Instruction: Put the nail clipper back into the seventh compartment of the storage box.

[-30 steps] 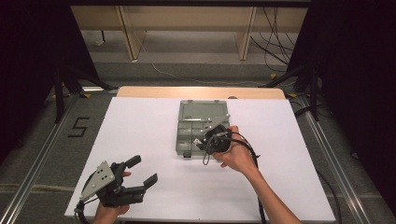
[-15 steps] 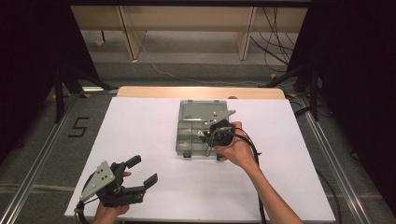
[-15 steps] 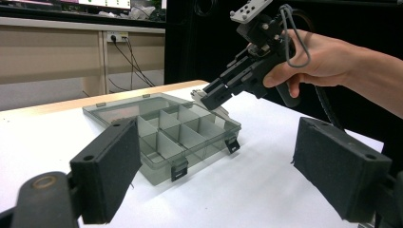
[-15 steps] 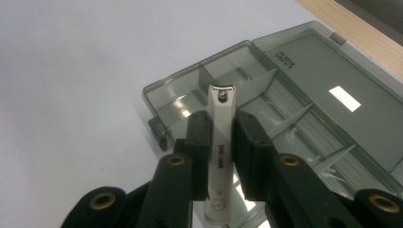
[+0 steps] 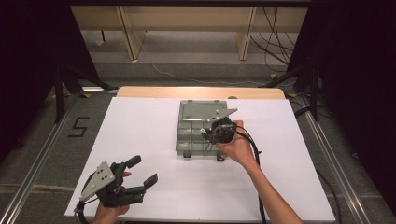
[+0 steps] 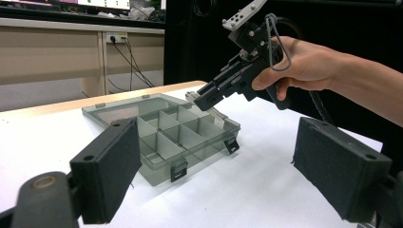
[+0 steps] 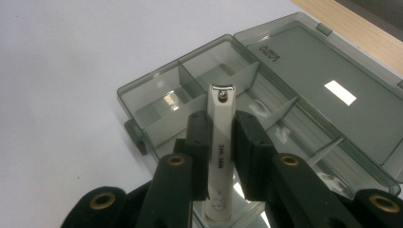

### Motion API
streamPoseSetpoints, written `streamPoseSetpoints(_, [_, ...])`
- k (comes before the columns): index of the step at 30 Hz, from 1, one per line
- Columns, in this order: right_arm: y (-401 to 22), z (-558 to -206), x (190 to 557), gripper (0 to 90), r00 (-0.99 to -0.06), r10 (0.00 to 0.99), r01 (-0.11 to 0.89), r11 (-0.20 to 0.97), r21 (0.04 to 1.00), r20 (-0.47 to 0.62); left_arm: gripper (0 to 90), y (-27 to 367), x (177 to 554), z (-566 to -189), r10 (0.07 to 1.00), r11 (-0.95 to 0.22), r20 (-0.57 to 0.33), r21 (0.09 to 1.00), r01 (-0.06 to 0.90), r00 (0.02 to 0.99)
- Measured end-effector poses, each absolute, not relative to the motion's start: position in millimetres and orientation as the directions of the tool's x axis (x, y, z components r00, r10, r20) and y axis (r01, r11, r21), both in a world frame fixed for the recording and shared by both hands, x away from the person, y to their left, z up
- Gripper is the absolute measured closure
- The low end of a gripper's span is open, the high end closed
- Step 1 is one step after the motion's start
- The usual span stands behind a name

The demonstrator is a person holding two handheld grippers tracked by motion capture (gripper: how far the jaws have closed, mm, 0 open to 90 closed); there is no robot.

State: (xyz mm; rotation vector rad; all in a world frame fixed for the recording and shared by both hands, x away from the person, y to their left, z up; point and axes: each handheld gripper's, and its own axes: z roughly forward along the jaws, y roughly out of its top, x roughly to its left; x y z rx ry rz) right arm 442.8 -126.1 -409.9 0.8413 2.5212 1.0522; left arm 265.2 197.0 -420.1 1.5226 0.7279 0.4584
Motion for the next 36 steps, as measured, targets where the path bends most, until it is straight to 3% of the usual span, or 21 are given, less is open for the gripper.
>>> streamPoseSetpoints(22, [-130.0,-435.4,454.7,76.4,-0.777,0.629,0.475,0.579,0.662,0.007,15.2,197.7,264.8,-419.3,0.684,0.026,-0.136,0.986,0.162,0.717])
streamPoseSetpoints(24, [-127.5,-435.2,452.9,62.0,-0.777,0.629,0.493,0.598,0.631,0.011,15.2,197.5,264.8,-419.4,0.683,0.027,-0.139,0.986,0.165,0.717])
streamPoseSetpoints(25, [-123.1,-432.8,451.3,47.4,-0.771,0.637,0.491,0.603,0.629,-0.010,15.2,197.1,265.2,-419.8,0.679,0.035,-0.146,0.986,0.166,0.720])
streamPoseSetpoints(29, [-120.8,-423.0,448.0,39.5,-0.775,0.631,0.458,0.598,0.657,-0.035,15.2,197.2,264.6,-419.4,0.682,0.025,-0.138,0.986,0.166,0.718])
streamPoseSetpoints(36, [-122.7,-417.9,446.5,37.7,-0.774,0.633,0.452,0.580,0.678,-0.025,15.2,197.2,264.8,-419.4,0.682,0.026,-0.139,0.986,0.167,0.718])
